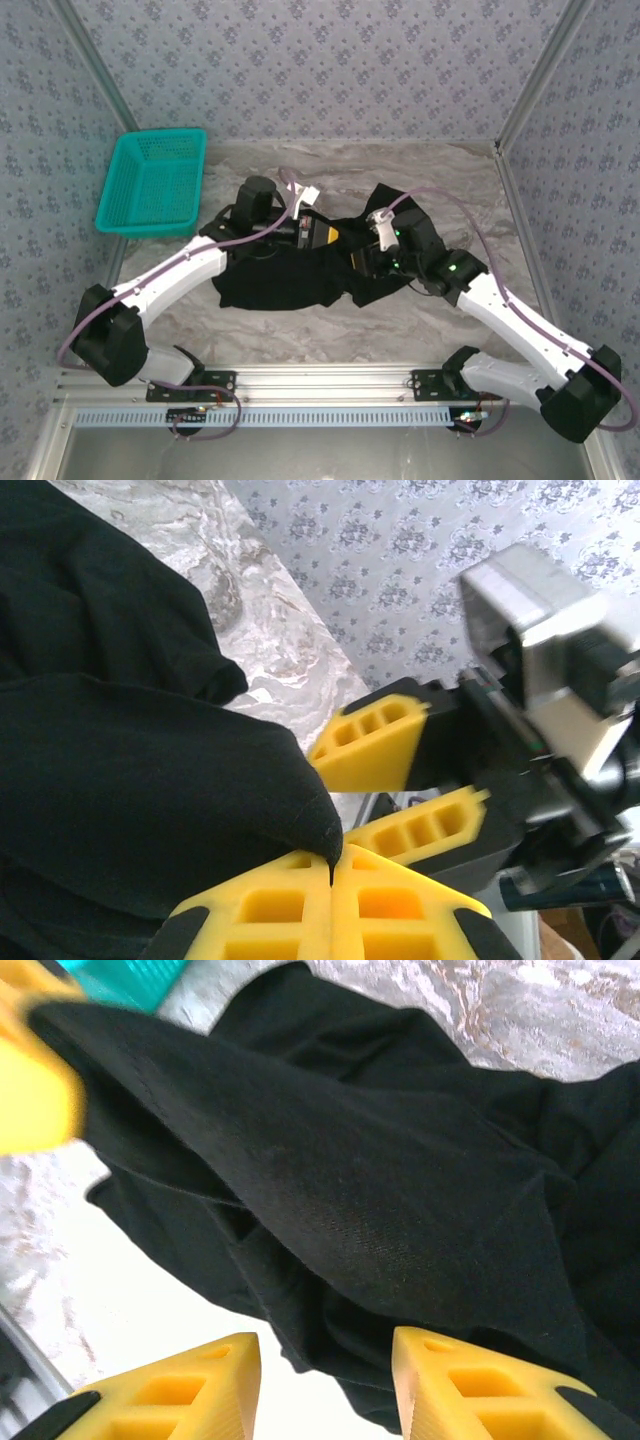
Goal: Fold the inside-out t-shirt
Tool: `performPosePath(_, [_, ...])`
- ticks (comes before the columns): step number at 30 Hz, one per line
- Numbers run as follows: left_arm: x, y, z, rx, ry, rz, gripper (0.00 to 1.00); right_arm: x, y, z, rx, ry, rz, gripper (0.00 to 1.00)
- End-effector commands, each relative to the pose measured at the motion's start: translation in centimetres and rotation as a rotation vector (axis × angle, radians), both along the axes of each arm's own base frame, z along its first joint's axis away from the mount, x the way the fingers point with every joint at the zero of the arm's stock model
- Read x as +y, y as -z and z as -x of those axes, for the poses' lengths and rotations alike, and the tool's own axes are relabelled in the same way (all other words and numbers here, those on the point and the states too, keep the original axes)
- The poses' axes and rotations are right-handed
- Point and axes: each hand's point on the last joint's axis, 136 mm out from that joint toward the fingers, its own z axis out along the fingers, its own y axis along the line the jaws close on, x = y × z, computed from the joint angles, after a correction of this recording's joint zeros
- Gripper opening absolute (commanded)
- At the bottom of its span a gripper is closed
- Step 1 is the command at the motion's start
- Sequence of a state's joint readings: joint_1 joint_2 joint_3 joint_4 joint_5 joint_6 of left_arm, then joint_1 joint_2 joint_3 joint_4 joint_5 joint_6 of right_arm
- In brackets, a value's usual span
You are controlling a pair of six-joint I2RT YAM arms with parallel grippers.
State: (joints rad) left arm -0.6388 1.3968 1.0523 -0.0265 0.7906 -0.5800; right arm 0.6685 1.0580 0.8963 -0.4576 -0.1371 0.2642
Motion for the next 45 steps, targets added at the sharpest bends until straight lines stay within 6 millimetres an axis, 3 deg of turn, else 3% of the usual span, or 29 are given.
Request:
performPosePath(1, [-0.2, -3.3, 0.8, 0.000, 0.054, 0.067, 0.00, 0.1, 0.1, -1.6, -0.085, 0.024, 0.061, 0.41])
performPosePath(6, [-0.5, -5.3, 1.0, 0.050, 0.068, 0.092, 0.00, 1.4, -0.5, -2.1, -0.124, -0.011, 0.032, 0.51])
performPosePath(10, [-0.8, -6.7, 0.6, 0.104, 0.046, 0.117, 0.00, 1.7, -1.4, -1.3, -0.150, -0.056, -0.007, 0.51])
performPosePath(14, [-1.0, -8.0, 0.4, 0.145, 0.042, 0.145, 0.00, -0.9, -2.4, -0.6, -0.171, -0.015, 0.049, 0.48])
performPosePath(17, [-1.0, -7.9, 0.6, 0.155, 0.046, 0.126, 0.00, -2.1, -3.9, 0.4, -0.191, -0.021, 0.014, 0.40])
performPosePath(21, [-1.0, -7.7, 0.7, 0.169, 0.055, 0.125, 0.00, 0.2, -6.3, 2.5, -0.202, -0.178, -0.170, 0.27])
performPosePath(25, [-1.0, -8.2, 1.1, 0.163, 0.075, 0.141, 0.00, 2.8, -7.5, 2.6, -0.175, -0.285, -0.291, 0.22])
performPosePath(29, [-0.7, -8.2, 1.6, 0.149, 0.086, 0.129, 0.00, 3.0, -6.7, 0.6, -0.158, -0.249, -0.282, 0.22])
performPosePath(33, [-0.4, -7.8, 2.0, 0.130, 0.098, 0.098, 0.00, 0.5, -4.8, -2.4, -0.171, -0.059, -0.154, 0.25])
performPosePath(38, [-0.3, -7.9, 2.2, 0.116, 0.106, 0.093, 0.00, -0.8, -3.2, -3.0, -0.191, 0.008, -0.066, 0.30])
performPosePath(45, [-0.4, -8.0, 2.3, 0.112, 0.121, 0.100, 0.00, 0.7, -1.8, -3.7, -0.186, -0.009, -0.033, 0.37])
